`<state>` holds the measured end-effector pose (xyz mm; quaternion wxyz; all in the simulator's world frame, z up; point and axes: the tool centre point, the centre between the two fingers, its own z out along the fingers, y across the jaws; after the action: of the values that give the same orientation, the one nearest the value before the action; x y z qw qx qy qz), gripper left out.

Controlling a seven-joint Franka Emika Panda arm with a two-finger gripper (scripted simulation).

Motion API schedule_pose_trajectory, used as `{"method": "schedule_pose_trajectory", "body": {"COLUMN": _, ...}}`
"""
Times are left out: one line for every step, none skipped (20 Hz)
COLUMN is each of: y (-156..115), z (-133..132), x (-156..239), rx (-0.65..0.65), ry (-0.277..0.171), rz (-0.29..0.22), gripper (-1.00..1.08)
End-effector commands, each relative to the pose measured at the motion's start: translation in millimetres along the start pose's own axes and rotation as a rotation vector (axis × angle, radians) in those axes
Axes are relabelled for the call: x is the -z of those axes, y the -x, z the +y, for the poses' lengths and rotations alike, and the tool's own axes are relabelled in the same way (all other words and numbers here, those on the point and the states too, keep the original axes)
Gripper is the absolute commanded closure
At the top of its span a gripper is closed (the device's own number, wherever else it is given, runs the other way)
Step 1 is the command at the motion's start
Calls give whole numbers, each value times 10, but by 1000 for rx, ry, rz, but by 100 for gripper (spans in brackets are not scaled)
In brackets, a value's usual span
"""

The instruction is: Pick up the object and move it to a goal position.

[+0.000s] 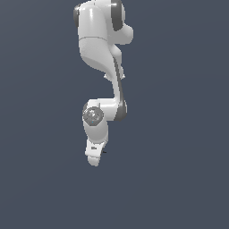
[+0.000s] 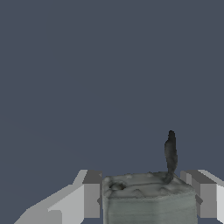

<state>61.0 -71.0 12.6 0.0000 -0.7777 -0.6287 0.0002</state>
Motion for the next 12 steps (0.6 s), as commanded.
{"method": "schedule_pose_trajectory", "body": {"y": 0, "z": 1, "x": -1, "rx": 0, "ry": 0, "rz": 0, "gripper": 108}}
{"method": "schedule_pose_trajectory", "body": {"y": 0, "z": 1, "x": -1, "rx": 0, "ry": 0, "rz": 0, "gripper": 108}}
{"method": "schedule_pose_trajectory", "body": {"y": 0, "z": 1, "x": -1, "rx": 0, "ry": 0, "rz": 0, "gripper": 108}}
{"method": "schedule_pose_trajectory", "body": {"y": 0, "z": 1, "x": -1, "rx": 0, "ry": 0, "rz": 0, "gripper": 108}}
{"method": "schedule_pose_trajectory", "body": {"y": 0, "z": 0, "x": 0, "rx": 0, "ry": 0, "rz": 0, "gripper": 108}}
{"method": "schedule_pose_trajectory", "body": {"y": -2, "z": -1, "x": 1, "rx": 0, "ry": 0, "rz": 0, "gripper": 108}}
{"method": "schedule_pose_trajectory", "body": {"y": -8, "z": -5, "x": 5, "rx": 0, "ry": 0, "rz": 0, "gripper": 108}}
{"method": "schedule_pose_trajectory", "body": {"y": -18, "z": -12, "x": 11, "rx": 0, "ry": 0, "rz": 0, "gripper": 108}}
{"method": "schedule_pose_trajectory", "body": {"y": -33, "z": -22, "x": 19, "rx": 0, "ry": 0, "rz": 0, "gripper": 108}}
{"method": "schedule_pose_trajectory", "body": {"y": -53, "z": -35, "x": 30, "rx": 0, "ry": 0, "rz": 0, "gripper": 108}}
{"method": "schedule_pose_trajectory", "body": {"y": -77, "z": -52, "x": 44, "rx": 0, "ry": 0, "rz": 0, "gripper": 108}}
{"method": "schedule_pose_trajectory", "body": {"y": -107, "z": -71, "x": 60, "rx": 0, "ry": 0, "rz": 0, "gripper": 108}}
